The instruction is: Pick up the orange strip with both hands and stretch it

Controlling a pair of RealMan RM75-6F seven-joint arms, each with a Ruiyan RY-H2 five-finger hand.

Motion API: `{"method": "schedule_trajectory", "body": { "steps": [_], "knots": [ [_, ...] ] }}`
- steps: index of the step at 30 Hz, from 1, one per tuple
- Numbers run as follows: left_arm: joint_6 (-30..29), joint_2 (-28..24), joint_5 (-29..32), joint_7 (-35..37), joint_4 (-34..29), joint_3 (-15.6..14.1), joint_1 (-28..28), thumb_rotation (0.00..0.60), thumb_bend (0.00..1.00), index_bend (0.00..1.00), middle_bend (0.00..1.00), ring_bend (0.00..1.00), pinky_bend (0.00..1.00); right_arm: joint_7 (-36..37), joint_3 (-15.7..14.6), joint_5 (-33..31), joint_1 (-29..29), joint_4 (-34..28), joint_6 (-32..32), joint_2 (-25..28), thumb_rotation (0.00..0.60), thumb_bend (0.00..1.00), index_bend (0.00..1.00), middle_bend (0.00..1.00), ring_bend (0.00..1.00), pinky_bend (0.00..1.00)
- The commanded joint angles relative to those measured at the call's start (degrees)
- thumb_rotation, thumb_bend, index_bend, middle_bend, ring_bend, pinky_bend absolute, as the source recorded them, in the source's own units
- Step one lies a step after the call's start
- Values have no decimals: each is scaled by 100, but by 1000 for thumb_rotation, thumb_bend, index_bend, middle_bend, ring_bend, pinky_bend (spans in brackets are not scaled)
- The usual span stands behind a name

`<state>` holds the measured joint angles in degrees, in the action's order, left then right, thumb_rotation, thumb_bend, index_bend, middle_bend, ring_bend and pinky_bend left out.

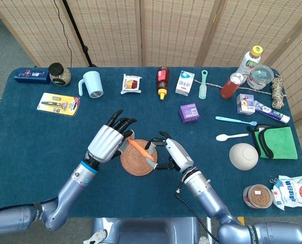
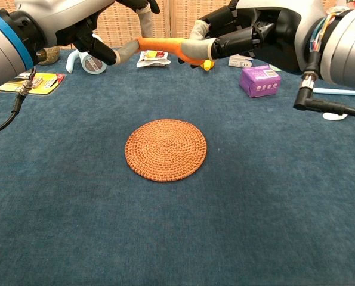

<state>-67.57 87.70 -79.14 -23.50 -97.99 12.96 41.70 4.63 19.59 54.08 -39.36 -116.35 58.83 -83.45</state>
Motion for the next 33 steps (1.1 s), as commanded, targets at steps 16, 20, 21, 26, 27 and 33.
{"method": "schedule_trajectory", "body": {
  "steps": [16,20,21,26,27,33],
  "knots": [
    [26,-282,-31,-41,-3,-48,0,600,541,628,265,262,72,66,-10,29,6,3,1,97,600,513,712,404,356,33],
    [40,-368,-58,-58,4,-61,4,600,543,630,275,283,79,95,-10,35,22,0,1,136,600,513,712,405,359,36],
    [40,-393,-70,-63,9,-66,3,600,543,630,276,287,82,110,-10,37,29,-1,0,150,600,514,712,406,359,37],
    [50,-613,-124,-78,58,-83,-10,600,543,632,286,301,94,198,3,46,78,22,-17,271,600,514,713,405,360,41],
    [47,-650,-130,-70,64,-76,-10,600,543,634,288,303,94,208,1,52,85,28,-22,292,600,514,713,406,360,41],
    [56,-860,-181,-52,82,-48,4,600,547,637,294,309,95,255,-26,71,116,49,-57,385,600,513,712,405,361,41]
  ]
}}
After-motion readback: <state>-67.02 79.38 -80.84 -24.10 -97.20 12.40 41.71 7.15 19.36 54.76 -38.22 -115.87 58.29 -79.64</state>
